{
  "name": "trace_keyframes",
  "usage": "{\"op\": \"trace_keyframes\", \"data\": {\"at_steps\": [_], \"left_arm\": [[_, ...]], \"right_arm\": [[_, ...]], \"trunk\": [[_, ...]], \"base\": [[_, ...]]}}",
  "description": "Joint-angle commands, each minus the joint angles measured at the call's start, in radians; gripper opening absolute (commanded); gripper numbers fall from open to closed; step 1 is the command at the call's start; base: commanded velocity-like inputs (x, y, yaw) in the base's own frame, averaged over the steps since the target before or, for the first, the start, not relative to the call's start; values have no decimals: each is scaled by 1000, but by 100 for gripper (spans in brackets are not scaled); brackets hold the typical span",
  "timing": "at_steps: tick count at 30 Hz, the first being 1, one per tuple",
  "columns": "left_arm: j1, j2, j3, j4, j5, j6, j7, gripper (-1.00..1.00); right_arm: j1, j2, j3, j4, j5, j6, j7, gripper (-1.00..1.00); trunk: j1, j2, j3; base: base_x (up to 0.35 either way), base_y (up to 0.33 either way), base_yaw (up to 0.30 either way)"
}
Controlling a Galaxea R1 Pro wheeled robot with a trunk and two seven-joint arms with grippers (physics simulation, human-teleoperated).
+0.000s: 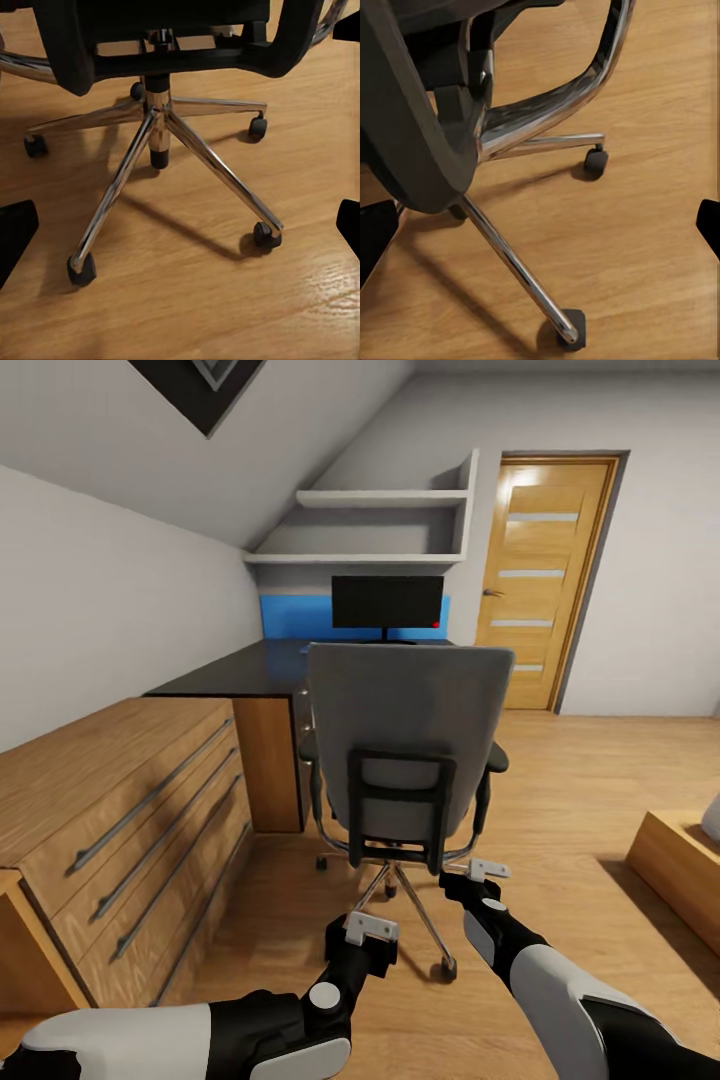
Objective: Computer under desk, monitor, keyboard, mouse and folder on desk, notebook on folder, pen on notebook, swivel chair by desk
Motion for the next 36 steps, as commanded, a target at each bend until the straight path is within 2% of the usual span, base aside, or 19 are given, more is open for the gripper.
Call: {"op": "trace_keyframes", "data": {"at_steps": [1,8,16,20,24,27,31,35,36], "left_arm": [[-2,0,-4,-1,10,-10,4,100],[-2,-1,-6,34,9,-12,62,100],[-2,-1,7,89,7,-15,80,100],[-2,-3,66,152,7,-15,78,100],[-1,-12,158,240,7,-11,73,100],[-2,-41,232,319,6,-8,57,100],[-1,-106,314,442,3,12,2,100],[-1,-170,356,578,0,48,-68,100],[-4,-196,367,633,-1,70,-98,100]], "right_arm": [[-1,1,-7,1,6,-4,-1,100],[-1,2,-7,1,6,-4,-2,100],[-1,3,-7,3,6,-4,-3,100],[-1,4,-7,4,6,-4,-3,100],[-1,4,-7,4,6,-4,-2,100],[-1,5,-6,4,6,-4,-2,100],[0,5,-4,4,6,-5,-1,100],[0,6,-1,4,6,-14,-1,100],[1,6,0,4,6,-25,0,100]], "trunk": [[0,0,-1],[0,0,-1],[0,0,-1],[0,0,-1],[0,0,-1],[0,0,-1],[0,0,-1],[0,0,-1],[0,0,-1]], "base": [[0,0,-35],[0,0,-10],[0,0,-1],[0,0,0],[0,0,0],[0,0,0],[0,0,0],[0,0,0],[0,0,0]]}}
